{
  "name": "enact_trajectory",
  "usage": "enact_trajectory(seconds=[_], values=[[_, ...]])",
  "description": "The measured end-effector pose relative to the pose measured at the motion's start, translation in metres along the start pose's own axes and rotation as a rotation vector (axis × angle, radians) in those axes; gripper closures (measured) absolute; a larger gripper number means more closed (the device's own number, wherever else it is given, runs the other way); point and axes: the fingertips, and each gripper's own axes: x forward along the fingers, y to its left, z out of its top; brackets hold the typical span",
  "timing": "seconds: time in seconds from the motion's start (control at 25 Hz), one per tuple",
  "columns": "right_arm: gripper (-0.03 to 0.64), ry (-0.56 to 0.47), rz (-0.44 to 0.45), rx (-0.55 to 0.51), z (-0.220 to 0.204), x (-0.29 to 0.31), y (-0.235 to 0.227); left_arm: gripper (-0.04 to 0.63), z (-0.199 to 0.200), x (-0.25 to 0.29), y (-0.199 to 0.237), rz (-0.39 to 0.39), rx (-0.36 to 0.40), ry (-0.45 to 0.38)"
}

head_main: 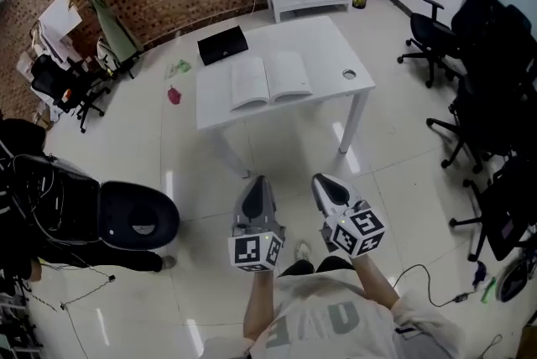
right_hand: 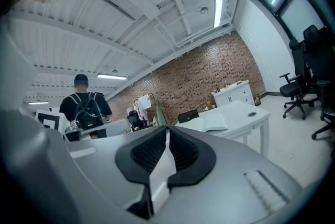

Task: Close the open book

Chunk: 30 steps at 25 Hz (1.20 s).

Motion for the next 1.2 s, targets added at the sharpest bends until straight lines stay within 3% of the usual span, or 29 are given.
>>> enact_trajectory(seconds=[0.28, 0.64, 0.8, 0.96, 1.2], values=[[0.572, 0.011, -0.036, 0.043, 0.016, 0.08, -0.044, 0.583, -0.009, 0.086, 0.031, -0.031, -0.025, 0.031], [0.566, 0.019, 0.001, 0.054, 0.033, 0.203, -0.102, 0.583, -0.035, 0.2, 0.083, -0.023, -0.041, 0.048], [0.566, 0.012, 0.02, 0.026, 0.057, 0.256, -0.127, 0.583, -0.028, 0.262, 0.103, -0.042, -0.027, 0.034], [0.566, -0.012, 0.028, 0.018, 0.075, 0.298, -0.151, 0.583, -0.015, 0.31, 0.133, 0.005, 0.015, -0.013], [0.561, -0.012, 0.029, 0.032, 0.086, 0.337, -0.167, 0.583, -0.022, 0.342, 0.168, 0.052, -0.04, -0.016]])
